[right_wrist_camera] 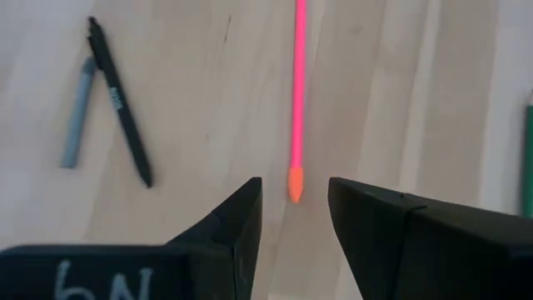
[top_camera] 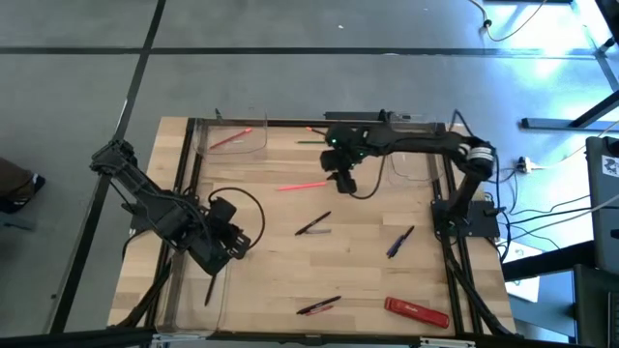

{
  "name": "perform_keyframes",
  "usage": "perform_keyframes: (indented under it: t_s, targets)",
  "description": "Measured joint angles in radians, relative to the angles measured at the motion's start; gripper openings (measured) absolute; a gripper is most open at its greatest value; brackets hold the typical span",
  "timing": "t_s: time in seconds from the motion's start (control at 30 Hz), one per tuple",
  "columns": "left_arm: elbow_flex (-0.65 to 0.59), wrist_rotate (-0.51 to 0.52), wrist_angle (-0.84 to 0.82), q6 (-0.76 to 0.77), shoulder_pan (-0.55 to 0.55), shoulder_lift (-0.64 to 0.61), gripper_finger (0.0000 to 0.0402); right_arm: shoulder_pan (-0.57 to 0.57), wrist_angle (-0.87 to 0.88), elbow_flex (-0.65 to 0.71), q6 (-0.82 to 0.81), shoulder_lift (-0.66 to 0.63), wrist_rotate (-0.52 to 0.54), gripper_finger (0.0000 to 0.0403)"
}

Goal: Sort crayons/erasers/pens/pencils in bins
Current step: Put the pink pencil into the top left transparent bin

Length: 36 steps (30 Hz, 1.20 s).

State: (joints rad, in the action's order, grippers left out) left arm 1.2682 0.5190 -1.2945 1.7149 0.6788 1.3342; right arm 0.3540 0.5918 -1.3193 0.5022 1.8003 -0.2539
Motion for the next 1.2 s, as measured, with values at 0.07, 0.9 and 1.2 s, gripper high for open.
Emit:
perform_keyframes:
  t_s: [0.07, 0.9, 1.2]
  targets:
    - [0.000, 0.008, 0.000, 0.000, 0.000, 0.000, 0.0074, -0.008, -0.033, 0.000, 0.001, 0.037, 0.000, 0.0142]
    - [0.000, 0.023, 0.000, 0.003, 0.000, 0.001, 0.0074, -0.018, -0.107, 0.000, 0.004, 0.196, 0.087, 0.0142]
    - [0.000, 0.023, 0.001, 0.003, 0.000, 0.001, 0.0075, -0.018, -0.122, 0.000, 0.005, 0.227, 0.069, 0.0142]
